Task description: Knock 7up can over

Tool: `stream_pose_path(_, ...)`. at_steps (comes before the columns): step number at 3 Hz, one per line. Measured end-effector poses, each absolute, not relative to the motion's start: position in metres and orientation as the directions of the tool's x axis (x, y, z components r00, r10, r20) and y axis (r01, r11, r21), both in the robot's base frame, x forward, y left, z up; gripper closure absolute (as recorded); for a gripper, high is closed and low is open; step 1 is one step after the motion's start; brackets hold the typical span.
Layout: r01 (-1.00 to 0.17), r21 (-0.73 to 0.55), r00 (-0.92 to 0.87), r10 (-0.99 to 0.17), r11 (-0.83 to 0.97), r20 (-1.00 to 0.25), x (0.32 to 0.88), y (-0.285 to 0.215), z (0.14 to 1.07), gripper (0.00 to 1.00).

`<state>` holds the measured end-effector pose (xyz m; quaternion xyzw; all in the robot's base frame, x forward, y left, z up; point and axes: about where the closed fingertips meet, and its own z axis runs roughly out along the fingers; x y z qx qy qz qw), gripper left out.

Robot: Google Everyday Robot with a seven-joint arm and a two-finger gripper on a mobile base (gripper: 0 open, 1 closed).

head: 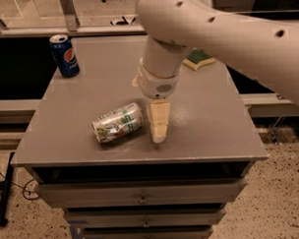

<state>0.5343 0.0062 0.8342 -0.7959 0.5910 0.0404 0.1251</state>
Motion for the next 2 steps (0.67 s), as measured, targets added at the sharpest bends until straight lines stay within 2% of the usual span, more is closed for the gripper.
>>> stream_pose_path(1,-0.988,-0.118,0.138,-0.920,-0.101,-0.368,0.540,-0.051,0.858,0.00)
stream_pose_path(2,-0.991,-0.111,-0.006,-0.848,0.076,-0.530,0.525,-0.105,0.892,0.00)
